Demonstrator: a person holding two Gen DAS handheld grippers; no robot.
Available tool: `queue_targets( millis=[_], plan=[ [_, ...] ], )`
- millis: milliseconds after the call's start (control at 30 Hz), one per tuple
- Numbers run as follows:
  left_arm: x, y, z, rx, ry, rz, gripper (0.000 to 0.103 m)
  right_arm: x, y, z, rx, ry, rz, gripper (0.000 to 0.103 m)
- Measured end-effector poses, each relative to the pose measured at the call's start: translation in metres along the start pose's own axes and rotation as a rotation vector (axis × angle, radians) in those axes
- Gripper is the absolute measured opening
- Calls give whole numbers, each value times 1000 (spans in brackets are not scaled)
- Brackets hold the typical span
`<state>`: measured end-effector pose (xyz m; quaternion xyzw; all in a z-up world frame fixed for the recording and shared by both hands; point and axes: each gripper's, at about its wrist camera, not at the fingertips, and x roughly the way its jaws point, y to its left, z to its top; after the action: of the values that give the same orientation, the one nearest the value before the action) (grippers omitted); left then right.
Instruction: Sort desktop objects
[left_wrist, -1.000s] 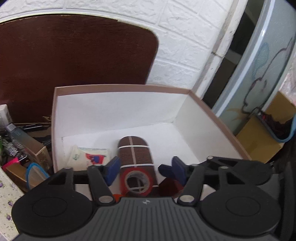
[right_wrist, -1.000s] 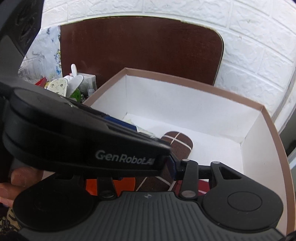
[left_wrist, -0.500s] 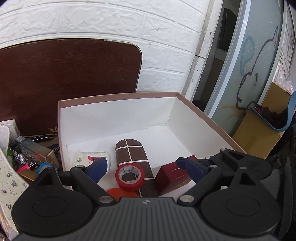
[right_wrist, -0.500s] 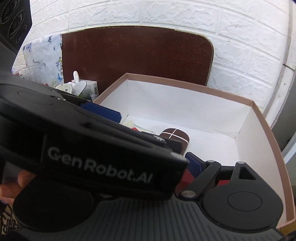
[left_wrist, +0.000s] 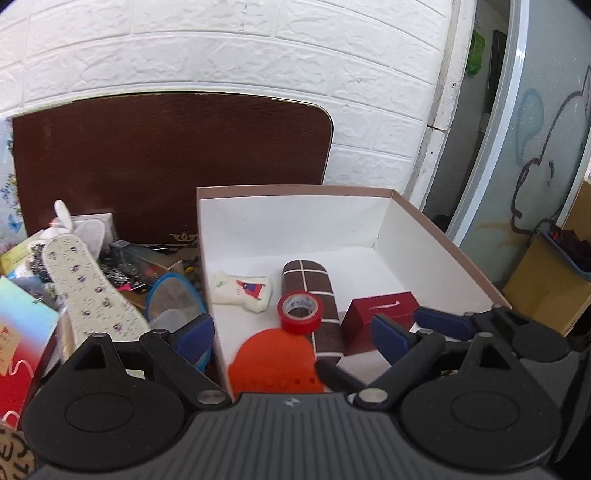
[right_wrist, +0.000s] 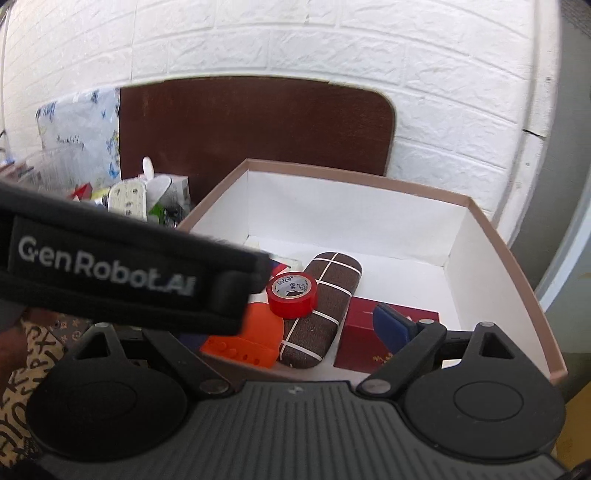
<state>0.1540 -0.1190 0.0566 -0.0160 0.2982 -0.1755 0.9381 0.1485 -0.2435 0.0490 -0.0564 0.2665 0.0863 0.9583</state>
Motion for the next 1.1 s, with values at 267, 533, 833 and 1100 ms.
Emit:
queue_targets(
  millis=[267, 533, 833, 1100],
  plan=[
    [-22, -3, -21, 23, -4, 8, 94, -43, 2, -21, 40, -64, -42, 90],
    [-33, -2, -40, 32, 26, 28, 94, -68, 9, -46, 88, -52, -46, 91],
    [-50, -7, -65, 44, 54, 20, 94, -85, 22, -70, 111, -24, -47, 91],
    [-61, -10, -77, 55, 57, 19, 94, -101, 34, -79, 97, -32, -70, 91]
  ],
)
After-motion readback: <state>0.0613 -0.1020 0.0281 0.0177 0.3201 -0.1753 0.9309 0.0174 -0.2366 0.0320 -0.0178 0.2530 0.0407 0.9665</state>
